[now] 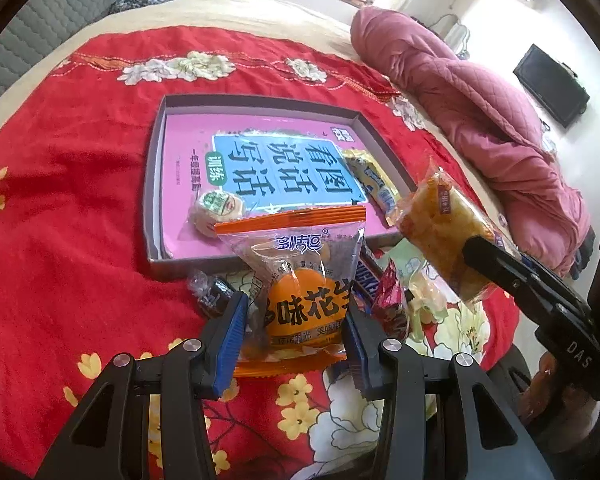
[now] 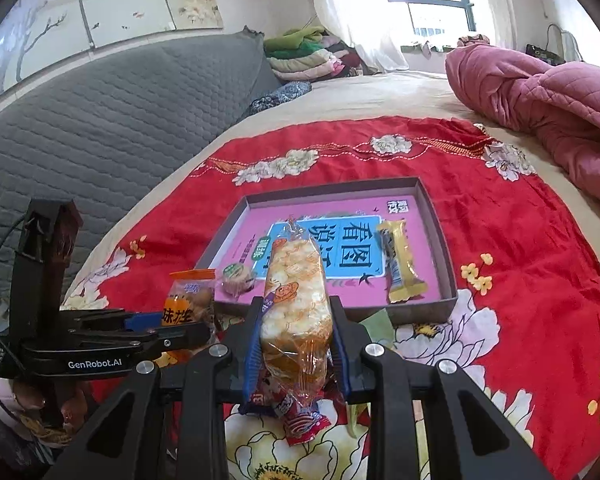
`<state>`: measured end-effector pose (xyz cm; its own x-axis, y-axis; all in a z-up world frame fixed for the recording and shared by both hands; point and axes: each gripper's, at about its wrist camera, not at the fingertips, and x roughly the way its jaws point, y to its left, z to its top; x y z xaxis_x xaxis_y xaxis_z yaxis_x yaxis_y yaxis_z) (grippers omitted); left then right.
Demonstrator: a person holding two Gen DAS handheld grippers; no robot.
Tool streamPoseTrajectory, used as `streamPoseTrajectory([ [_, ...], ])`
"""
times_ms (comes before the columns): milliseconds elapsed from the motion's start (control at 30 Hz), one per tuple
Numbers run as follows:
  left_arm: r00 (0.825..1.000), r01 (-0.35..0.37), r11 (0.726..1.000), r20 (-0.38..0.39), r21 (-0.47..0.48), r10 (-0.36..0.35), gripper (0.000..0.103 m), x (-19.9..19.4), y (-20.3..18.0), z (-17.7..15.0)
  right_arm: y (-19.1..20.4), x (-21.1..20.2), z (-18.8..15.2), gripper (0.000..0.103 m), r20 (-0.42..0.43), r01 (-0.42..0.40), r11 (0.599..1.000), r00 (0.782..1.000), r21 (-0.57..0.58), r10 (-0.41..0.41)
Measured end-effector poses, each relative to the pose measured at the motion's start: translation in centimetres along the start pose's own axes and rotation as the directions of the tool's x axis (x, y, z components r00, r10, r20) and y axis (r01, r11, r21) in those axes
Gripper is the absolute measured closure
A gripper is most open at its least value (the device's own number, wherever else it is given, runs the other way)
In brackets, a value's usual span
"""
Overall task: Organize snacks
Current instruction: 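Carry the puffed-rice bar into the box while the left gripper grasps the orange-labelled pastry bag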
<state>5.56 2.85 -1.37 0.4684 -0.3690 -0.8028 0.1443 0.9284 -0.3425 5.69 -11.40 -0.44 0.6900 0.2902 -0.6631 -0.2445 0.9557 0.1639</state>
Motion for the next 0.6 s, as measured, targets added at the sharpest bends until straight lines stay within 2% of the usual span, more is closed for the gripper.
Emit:
streamPoseTrajectory([
  [600,0.999,-0.013,0.999,0.034,-0.037,0.015,0.056,0.5,0.1,1.7,-2.6,0.2,1.4,0.073,0.056,0.053,0.996,0.997,0.077,-0.057],
])
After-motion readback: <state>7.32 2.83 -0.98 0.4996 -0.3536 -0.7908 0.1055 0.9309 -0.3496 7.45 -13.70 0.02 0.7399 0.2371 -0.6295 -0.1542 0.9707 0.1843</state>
